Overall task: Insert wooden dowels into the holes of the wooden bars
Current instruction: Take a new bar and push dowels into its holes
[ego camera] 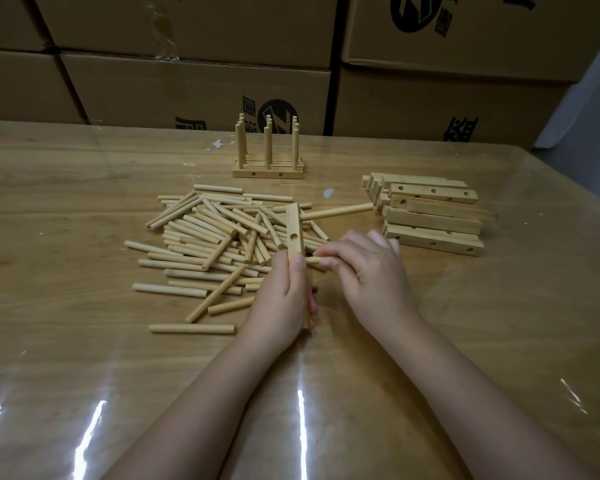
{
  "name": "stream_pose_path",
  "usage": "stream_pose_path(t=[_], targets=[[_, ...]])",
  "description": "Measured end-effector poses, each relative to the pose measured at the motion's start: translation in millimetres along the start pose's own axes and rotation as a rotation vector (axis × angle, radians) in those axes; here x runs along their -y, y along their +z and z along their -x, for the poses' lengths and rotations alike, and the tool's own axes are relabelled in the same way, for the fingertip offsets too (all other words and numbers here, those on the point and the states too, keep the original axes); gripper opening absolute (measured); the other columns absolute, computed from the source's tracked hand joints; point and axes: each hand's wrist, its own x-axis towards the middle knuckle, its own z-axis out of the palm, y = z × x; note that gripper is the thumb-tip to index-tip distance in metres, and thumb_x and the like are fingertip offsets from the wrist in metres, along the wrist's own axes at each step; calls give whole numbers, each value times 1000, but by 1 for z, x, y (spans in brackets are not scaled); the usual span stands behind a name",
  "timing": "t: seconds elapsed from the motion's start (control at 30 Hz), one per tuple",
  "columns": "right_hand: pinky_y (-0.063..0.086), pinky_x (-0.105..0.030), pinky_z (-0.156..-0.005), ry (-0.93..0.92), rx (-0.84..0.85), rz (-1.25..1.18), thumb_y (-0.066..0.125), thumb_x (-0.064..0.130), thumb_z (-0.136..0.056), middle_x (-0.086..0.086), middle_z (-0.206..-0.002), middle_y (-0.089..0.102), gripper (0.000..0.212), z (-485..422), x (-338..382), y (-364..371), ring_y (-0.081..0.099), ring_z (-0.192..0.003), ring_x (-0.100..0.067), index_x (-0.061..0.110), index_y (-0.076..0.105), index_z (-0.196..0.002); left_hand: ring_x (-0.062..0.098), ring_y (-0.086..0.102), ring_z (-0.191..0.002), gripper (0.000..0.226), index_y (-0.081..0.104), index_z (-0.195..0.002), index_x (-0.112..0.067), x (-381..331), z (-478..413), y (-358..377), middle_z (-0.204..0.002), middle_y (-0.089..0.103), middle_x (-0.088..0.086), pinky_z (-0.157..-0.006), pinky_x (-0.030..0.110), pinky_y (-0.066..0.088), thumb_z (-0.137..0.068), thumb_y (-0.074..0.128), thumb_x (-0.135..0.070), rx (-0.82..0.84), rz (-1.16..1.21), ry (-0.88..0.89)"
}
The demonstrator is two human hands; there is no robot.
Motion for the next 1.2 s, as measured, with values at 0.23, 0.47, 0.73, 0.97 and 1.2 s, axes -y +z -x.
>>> stream_pose_path(t=[0.23, 0.47, 0.73, 0.97, 1.2], targets=[[22, -30, -71, 28, 17, 2, 57, 22, -86, 4, -84, 64, 17, 0, 3, 1, 47, -80, -19, 18, 72, -91, 13, 53, -42, 28, 42, -88, -14, -2, 0, -2, -55, 54, 2, -45, 24, 45, -102, 25, -32, -17, 33, 2], [36, -36, -84, 40, -58, 22, 52, 36, -88, -5, -99, 54, 34, 3, -7, 4, 54, -94, -20, 15, 65, -111, 15, 51, -40, 30, 44, -91, -12, -1, -2, -3, -52, 54, 1, -44, 22, 42, -102, 27, -33, -78, 94, 6], [38, -6, -76, 139, 59, -324, 56, 14, -91, 20, -90, 54, 17, -2, -19, -3, 51, -88, 10, 14, 65, -105, 10, 49, -38, 26, 47, -84, -24, 5, -6, -4, -49, 53, -1, -37, 19, 39, -101, 32, -36, -173, 181, -43], [35, -4, -76, 109, 45, -309, 56, 8, -91, 15, -88, 56, 15, -2, -15, -3, 50, -86, 7, 9, 68, -99, 12, 48, -36, 30, 43, -79, -22, 7, -6, -4, -46, 54, -3, -38, 23, 41, -102, 29, -35, -146, 120, -7], [44, -34, -81, 135, 29, -278, 58, 10, -90, 18, -86, 55, 13, 0, -10, -5, 52, -87, -3, 10, 69, -96, 10, 49, -37, 33, 42, -78, -20, 8, -5, -5, -46, 53, -4, -41, 21, 42, -102, 27, -36, -115, 90, 2]])
